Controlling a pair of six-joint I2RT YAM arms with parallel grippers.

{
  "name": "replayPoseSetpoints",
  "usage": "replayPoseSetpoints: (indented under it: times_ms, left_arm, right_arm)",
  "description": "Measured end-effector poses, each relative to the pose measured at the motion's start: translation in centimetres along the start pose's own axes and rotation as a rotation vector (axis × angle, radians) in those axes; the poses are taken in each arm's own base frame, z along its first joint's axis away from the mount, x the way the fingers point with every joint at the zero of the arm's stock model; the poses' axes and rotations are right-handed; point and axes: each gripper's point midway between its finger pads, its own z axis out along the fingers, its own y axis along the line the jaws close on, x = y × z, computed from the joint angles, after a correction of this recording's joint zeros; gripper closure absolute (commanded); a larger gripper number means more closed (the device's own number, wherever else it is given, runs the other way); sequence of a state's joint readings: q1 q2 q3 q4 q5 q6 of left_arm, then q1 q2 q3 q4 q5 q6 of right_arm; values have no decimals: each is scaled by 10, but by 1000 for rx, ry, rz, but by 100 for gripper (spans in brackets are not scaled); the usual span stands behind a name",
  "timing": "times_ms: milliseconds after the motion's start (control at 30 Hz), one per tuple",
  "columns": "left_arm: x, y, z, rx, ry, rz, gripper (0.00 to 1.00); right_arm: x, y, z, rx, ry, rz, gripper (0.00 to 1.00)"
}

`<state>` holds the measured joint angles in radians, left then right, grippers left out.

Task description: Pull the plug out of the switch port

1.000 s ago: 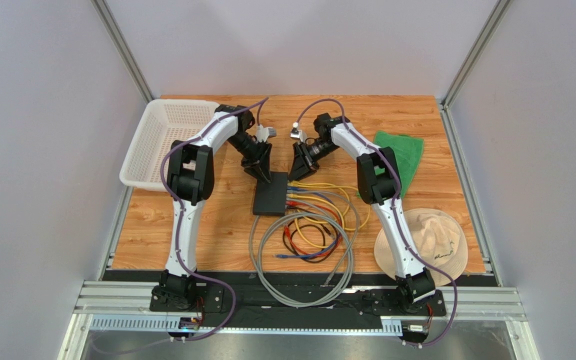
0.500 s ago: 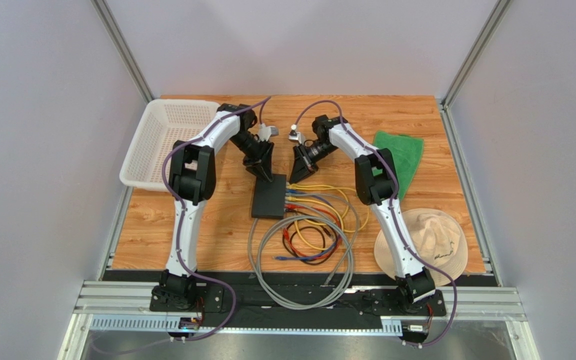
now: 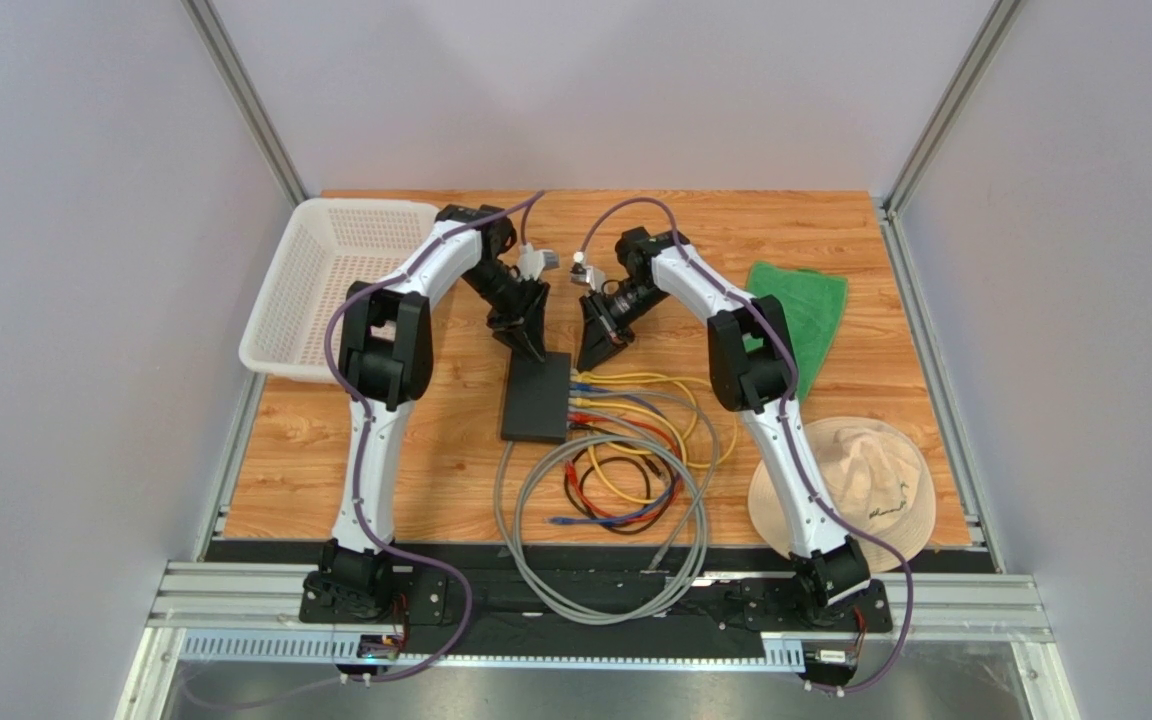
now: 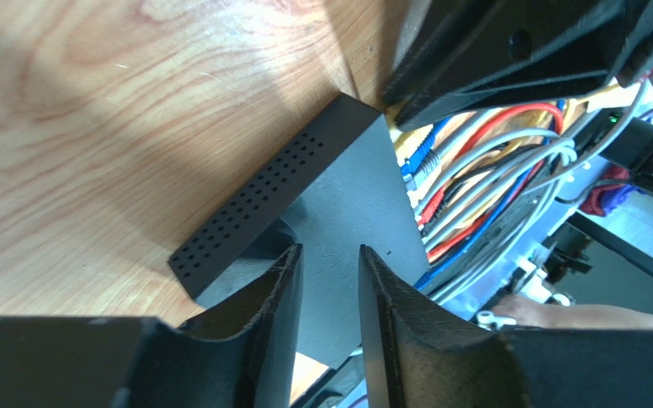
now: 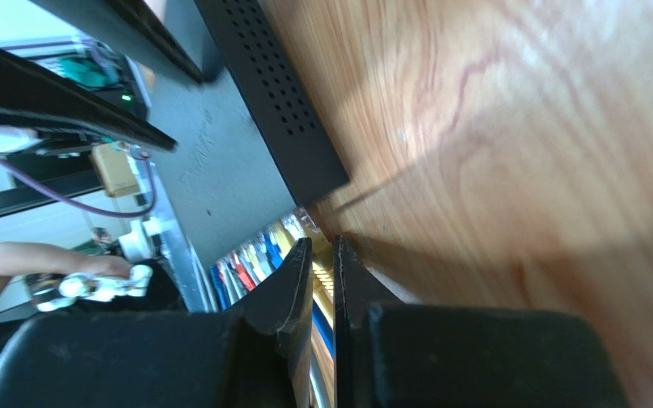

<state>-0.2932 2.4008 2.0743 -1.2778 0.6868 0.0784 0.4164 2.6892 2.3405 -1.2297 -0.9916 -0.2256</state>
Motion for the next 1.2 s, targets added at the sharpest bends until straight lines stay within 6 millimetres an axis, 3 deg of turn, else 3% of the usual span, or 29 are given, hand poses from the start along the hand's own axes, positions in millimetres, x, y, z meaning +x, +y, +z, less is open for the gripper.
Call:
replayPoseSetpoints:
  times_ms: [133,367,500,700,967,1033,1100,1200]
  left_arm:
    - [-7,6,-7,-32,-26,23,48]
    - [-10,17,-30,-92,-67,59,46]
    - [1,16,-41,-108,-85,73,46]
    - [9,12,-47,-111,-106,79,46]
    - [2,12,-46,-111,-134,102,46]
    - [1,12,-47,-112,-136,110,46]
    - [1,11,-48,-113,-140,117,46]
    - [0,9,-51,-115,-147,131,46]
  right_arm:
    - [9,-3,-5,67,21,1,100]
    - [25,-12,-24,175,46,8,100]
    - [31,-21,-41,237,49,12,100]
    - [21,-44,-77,345,-4,0,100]
    - [0,-91,-155,562,-132,-23,100]
    - [-4,-106,-180,626,-175,-13,93]
    - [-5,-115,-202,683,-210,-4,76]
    - [1,-113,-226,709,-254,2,61]
